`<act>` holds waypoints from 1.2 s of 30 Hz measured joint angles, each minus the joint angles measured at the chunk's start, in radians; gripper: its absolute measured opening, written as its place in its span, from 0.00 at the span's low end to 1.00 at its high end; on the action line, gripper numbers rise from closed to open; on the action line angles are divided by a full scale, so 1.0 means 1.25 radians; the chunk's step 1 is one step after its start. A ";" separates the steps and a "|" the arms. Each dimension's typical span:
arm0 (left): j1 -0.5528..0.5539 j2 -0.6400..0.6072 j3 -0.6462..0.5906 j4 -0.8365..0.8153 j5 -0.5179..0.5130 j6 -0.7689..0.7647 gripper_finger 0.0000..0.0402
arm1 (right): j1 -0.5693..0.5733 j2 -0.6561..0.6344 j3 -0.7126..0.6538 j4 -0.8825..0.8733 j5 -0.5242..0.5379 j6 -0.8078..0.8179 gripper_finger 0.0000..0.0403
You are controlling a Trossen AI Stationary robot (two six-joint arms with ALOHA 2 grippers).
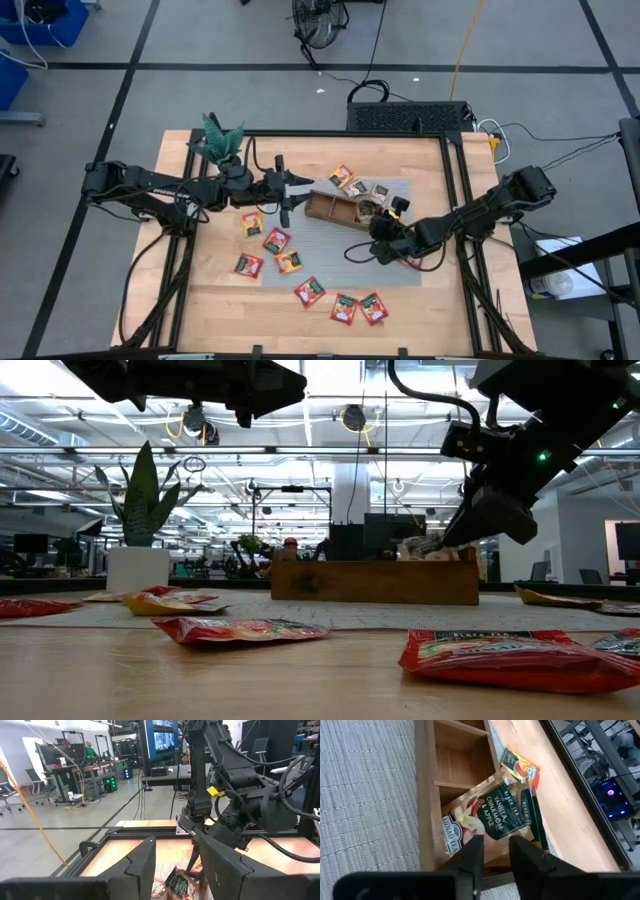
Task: Pick & Place Tea
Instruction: Put the brown tea into the right part of the wooden organizer
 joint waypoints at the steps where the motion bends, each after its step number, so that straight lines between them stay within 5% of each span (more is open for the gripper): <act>1: 0.000 0.000 0.000 0.000 0.000 0.000 0.39 | 0.000 0.000 0.000 0.002 0.001 -0.002 0.22; 11: 0.000 0.000 0.000 0.000 0.000 0.000 0.39 | 0.000 -0.074 0.000 0.042 0.006 -0.098 0.22; 17: 0.000 0.000 0.000 0.000 0.000 0.000 0.39 | -0.005 -0.155 0.005 0.157 -0.005 -0.268 0.16; 21: 0.000 0.000 0.000 0.000 0.000 0.000 0.39 | -0.042 -0.178 0.090 0.110 -0.186 -0.331 0.04; 23: 0.000 0.000 0.000 0.000 0.000 0.000 0.39 | -0.068 -0.156 0.157 0.025 -0.289 -0.324 0.01; 28: 0.000 0.000 0.000 0.000 0.000 0.000 0.39 | -0.120 -0.021 0.299 -0.218 -0.384 -0.326 0.00; 36: 0.000 0.000 0.000 0.000 0.000 0.000 0.39 | -0.183 0.125 0.299 -0.270 -0.444 -0.344 0.00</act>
